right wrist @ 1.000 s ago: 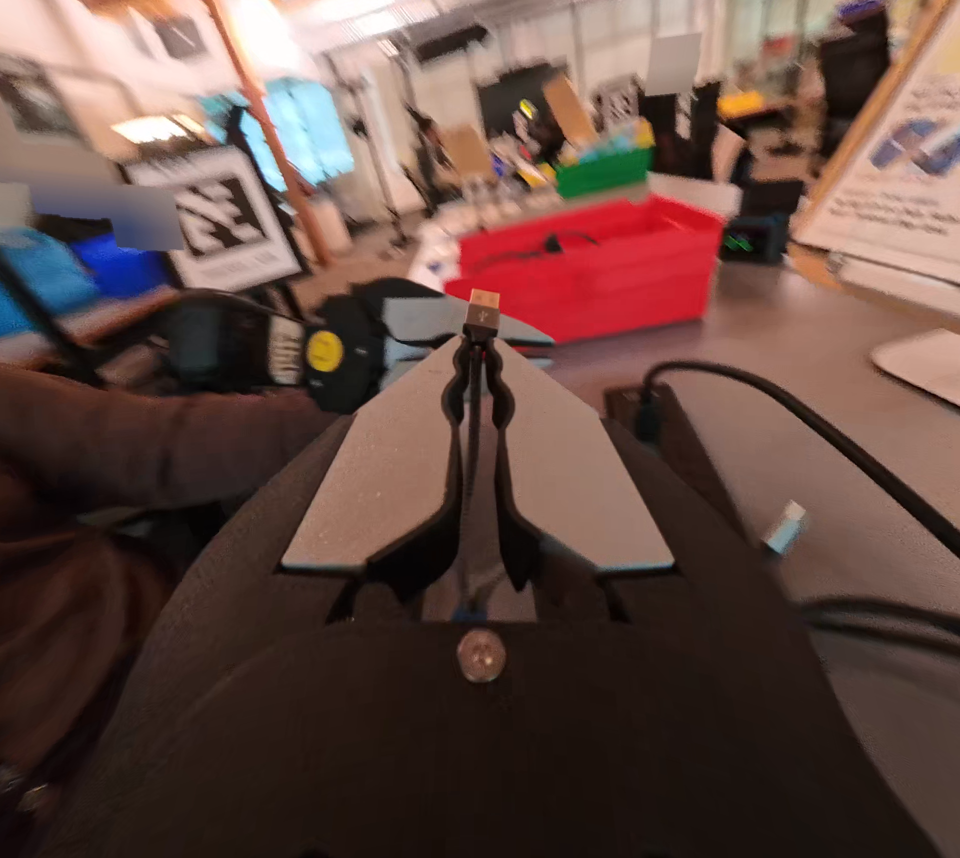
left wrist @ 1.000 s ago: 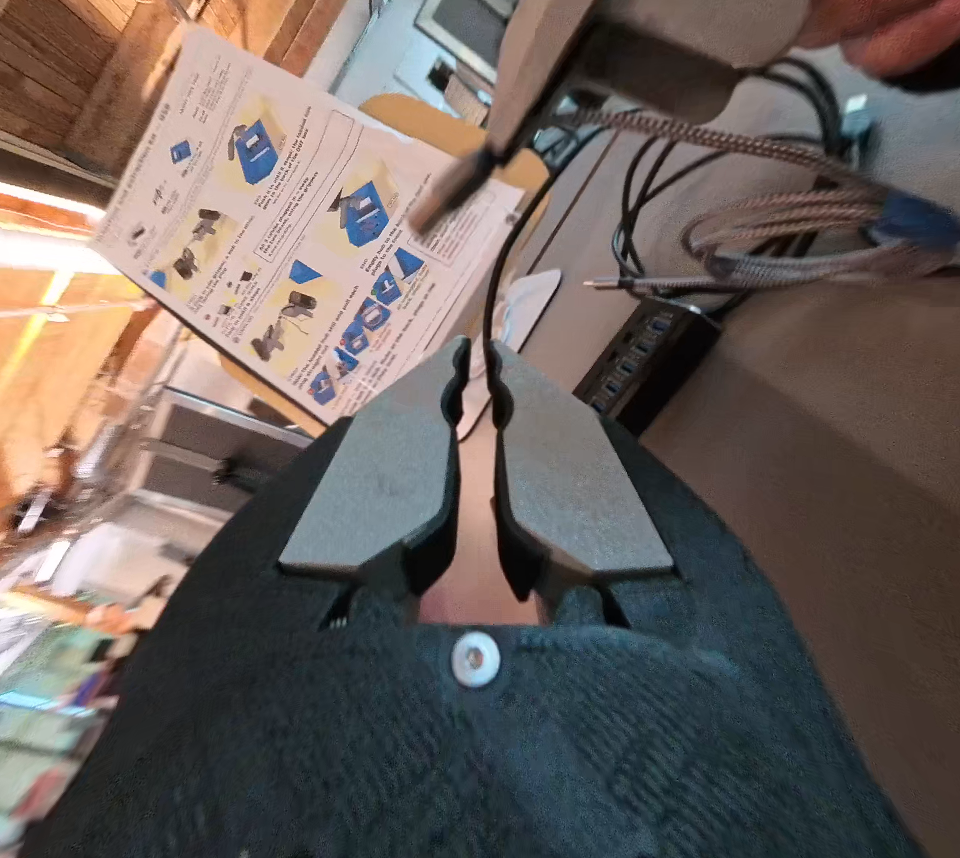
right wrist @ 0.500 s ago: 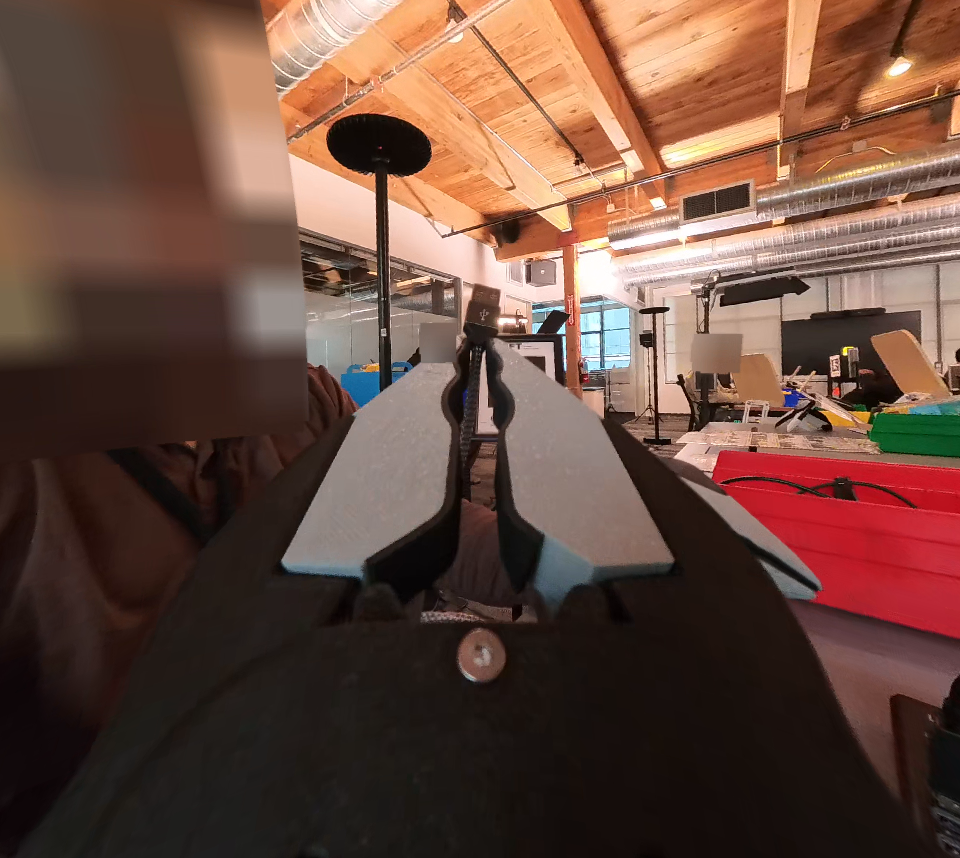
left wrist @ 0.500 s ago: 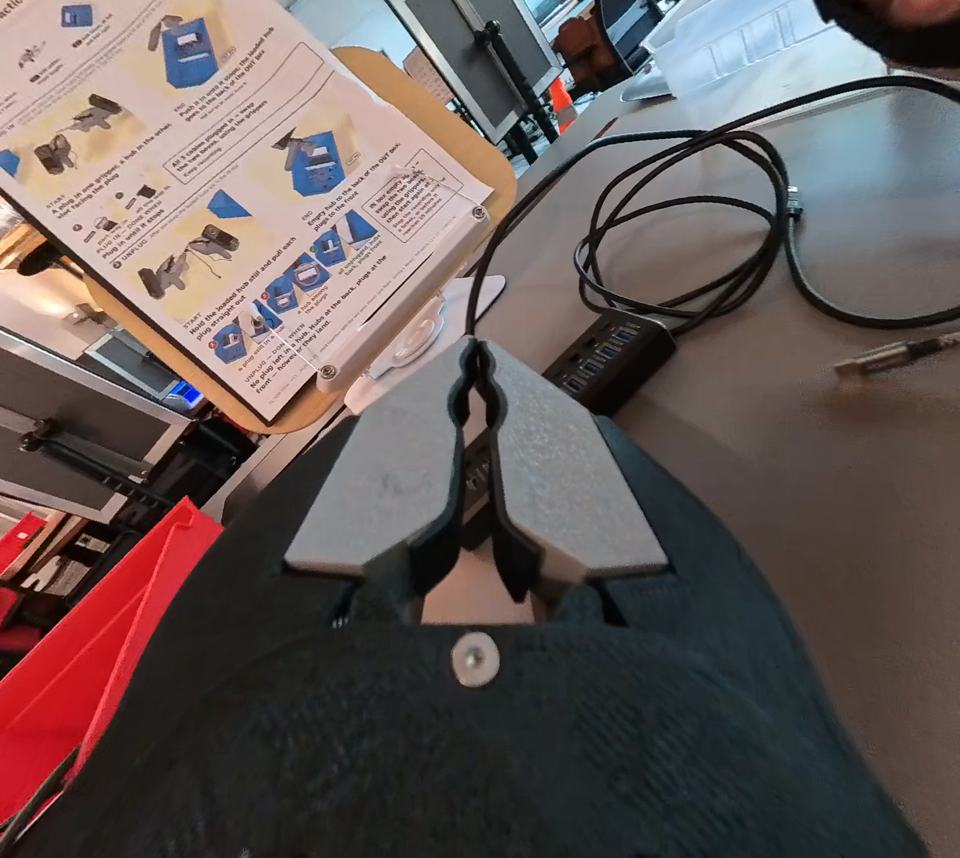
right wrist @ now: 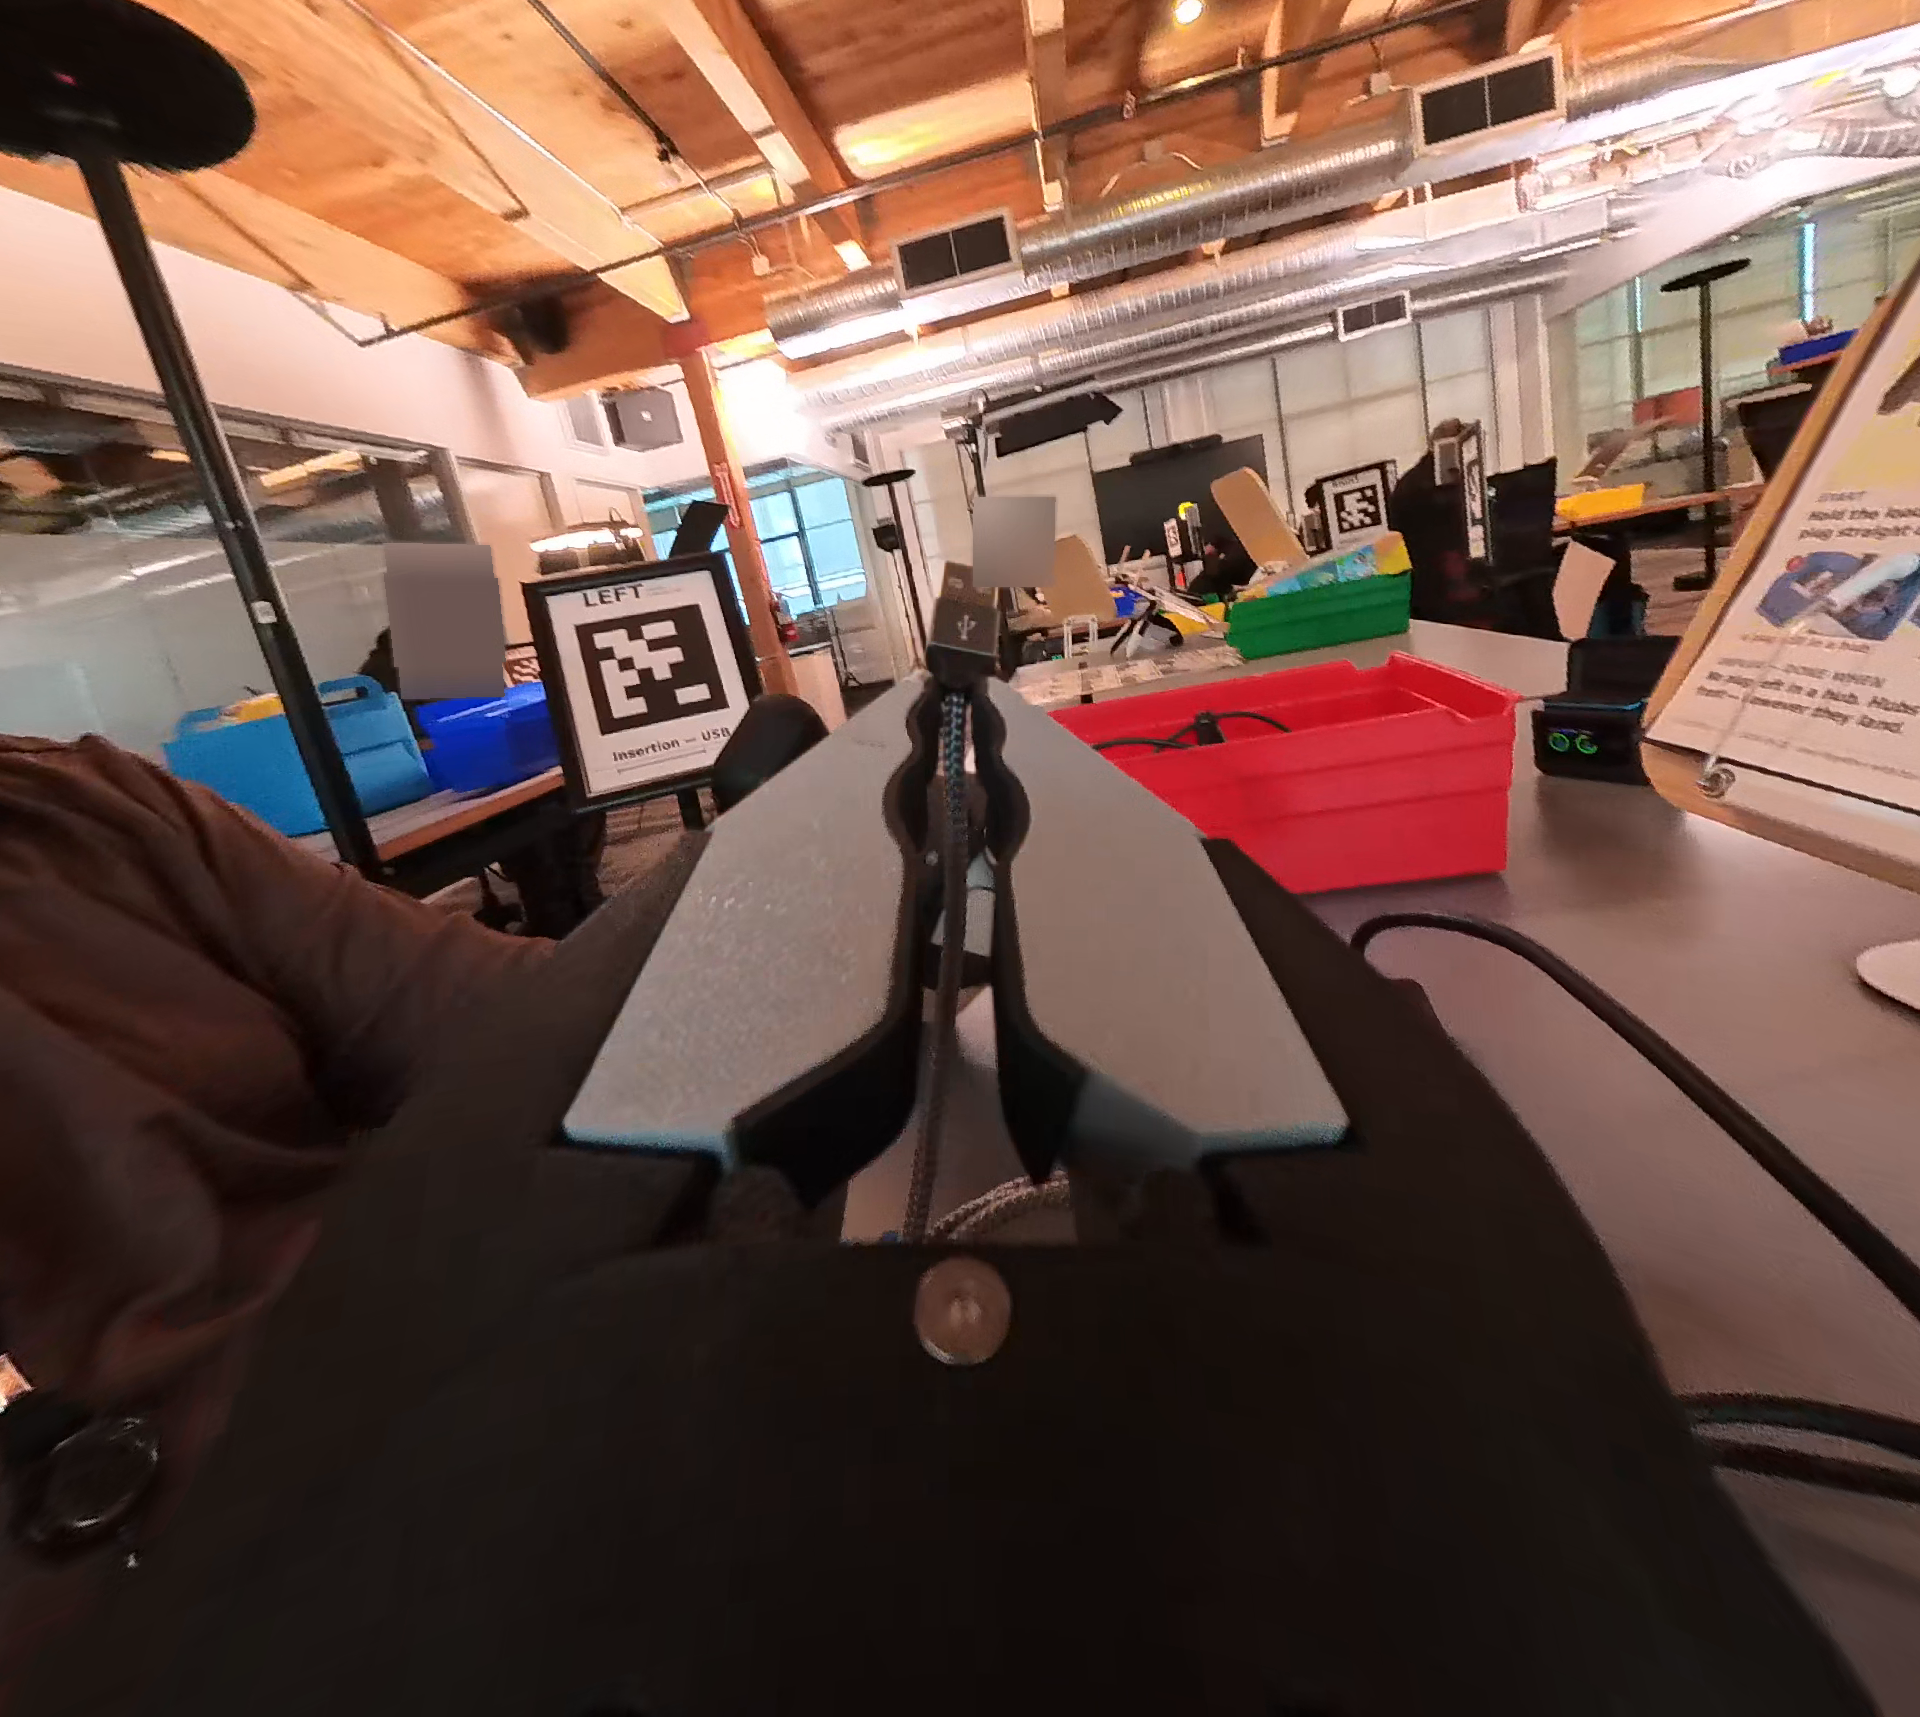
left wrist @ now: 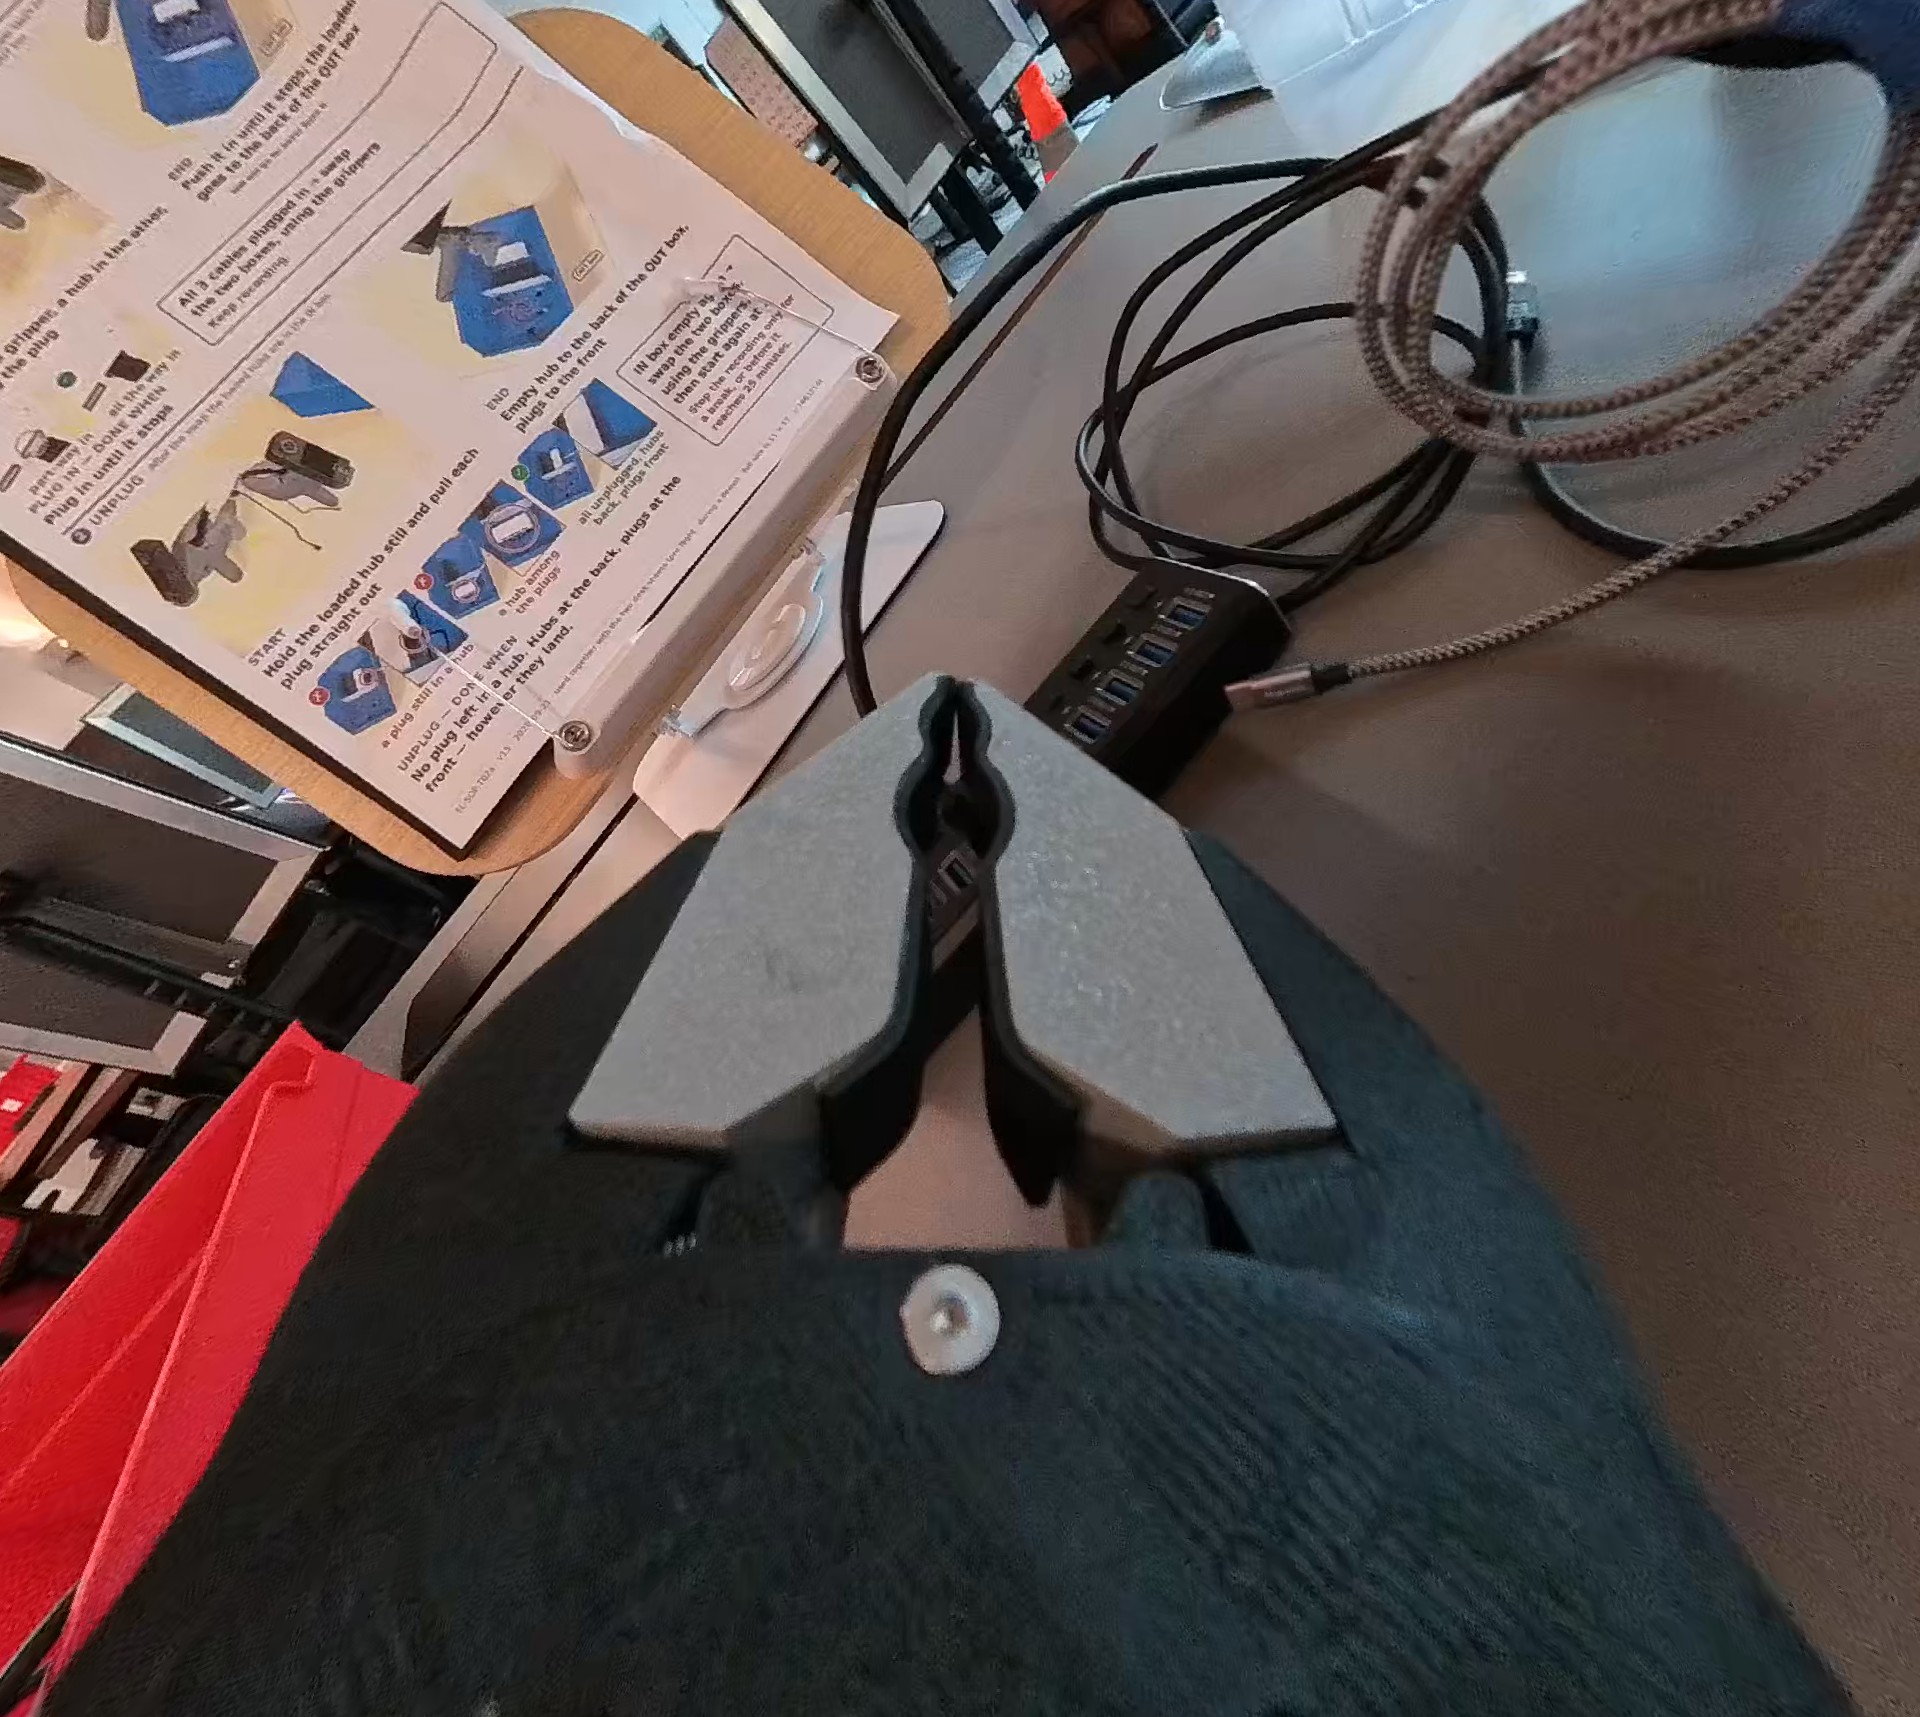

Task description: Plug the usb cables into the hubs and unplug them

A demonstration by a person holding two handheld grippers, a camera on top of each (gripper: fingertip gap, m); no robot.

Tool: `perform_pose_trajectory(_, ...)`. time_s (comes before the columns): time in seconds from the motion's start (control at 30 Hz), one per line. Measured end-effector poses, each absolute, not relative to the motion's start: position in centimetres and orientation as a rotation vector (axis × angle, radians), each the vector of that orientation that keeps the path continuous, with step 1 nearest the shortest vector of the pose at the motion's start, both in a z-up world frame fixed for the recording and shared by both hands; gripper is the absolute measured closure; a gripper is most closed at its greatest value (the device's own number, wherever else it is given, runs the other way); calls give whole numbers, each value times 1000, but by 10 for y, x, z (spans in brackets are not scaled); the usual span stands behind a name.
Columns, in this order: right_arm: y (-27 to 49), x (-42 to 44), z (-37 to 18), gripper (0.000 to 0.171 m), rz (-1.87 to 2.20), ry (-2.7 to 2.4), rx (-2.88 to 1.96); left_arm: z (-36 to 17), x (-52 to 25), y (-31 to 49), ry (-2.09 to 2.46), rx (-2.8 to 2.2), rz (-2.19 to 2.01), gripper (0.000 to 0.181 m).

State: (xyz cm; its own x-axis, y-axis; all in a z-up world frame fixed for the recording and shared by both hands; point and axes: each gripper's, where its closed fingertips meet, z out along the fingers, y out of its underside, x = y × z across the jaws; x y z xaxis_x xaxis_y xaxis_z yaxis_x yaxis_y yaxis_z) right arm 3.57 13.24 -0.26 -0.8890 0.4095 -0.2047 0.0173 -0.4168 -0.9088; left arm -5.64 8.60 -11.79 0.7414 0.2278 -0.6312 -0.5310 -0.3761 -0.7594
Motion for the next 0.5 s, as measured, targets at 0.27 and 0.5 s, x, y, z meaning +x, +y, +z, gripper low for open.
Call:
perform_pose_trajectory(0.27, 124, 34, -8, 169, 2375, -1594, -607, -123, -57, 88, 263, -1808, 842, 181)
perform_pose_trajectory(0.5, 114, 25, -24, 169, 2303, -1703, -699, -120, -54, 88, 289, -1784, 868, 181)
